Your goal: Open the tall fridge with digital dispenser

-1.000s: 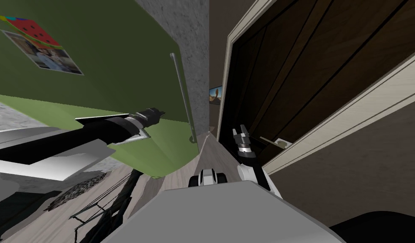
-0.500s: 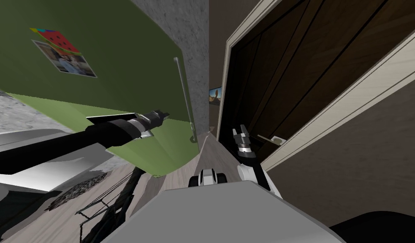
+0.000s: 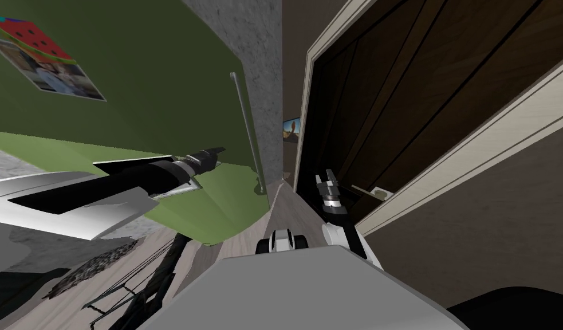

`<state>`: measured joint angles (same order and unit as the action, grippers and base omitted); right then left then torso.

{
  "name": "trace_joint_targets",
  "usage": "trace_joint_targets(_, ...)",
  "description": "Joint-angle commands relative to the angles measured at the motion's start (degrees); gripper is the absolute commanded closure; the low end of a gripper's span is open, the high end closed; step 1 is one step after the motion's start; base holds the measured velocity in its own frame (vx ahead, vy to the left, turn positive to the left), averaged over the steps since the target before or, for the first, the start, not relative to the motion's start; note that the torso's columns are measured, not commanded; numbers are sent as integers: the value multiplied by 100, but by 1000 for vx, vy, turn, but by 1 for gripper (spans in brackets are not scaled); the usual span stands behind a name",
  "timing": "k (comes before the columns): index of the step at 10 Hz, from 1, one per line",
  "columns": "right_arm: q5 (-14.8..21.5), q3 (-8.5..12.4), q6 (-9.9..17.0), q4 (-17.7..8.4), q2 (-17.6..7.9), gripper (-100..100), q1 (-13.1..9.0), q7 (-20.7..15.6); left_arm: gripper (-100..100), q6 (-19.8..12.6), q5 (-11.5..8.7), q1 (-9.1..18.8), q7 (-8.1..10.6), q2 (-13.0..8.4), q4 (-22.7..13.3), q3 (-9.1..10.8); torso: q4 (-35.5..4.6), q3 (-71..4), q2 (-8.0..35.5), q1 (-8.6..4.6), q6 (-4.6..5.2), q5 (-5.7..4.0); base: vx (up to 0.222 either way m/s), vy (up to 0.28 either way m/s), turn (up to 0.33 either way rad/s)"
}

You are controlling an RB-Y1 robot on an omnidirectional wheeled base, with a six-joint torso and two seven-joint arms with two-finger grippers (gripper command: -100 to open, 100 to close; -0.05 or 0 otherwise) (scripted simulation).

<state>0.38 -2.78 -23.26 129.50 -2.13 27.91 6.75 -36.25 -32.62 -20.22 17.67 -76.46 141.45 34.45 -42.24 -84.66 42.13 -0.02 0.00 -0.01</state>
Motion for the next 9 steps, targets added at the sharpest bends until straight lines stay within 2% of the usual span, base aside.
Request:
trace_joint_targets(1,0,0,0,0,0,0,1,0,-100,-84,-89,-33,-22,-51,17,57,3,-5,-7,-2,1,-1,223,-27,-53)
trace_joint_targets(2,0,0,0,0,0,0,1,0,-100,-138,-127,-40,-10,-120,92,74,4,-8,-12,-3,1,-2,242,-51,-52)
trace_joint_targets(4,0,0,0,1,0,0,1,0,-100,-229,-189,-43,4,-222,5,92,-2,4,9,1,0,-1,238,-22,-40)
trace_joint_targets(6,0,0,0,0,0,0,1,0,-100,-389,-311,-79,47,-456,33,166,-5,11,19,7,0,3,239,-22,-60)
trace_joint_targets(9,0,0,0,0,0,0,-1,0,-100,-554,-442,-130,100,-723,431,263,5,-9,-4,0,21,-2,146,-8,-28)
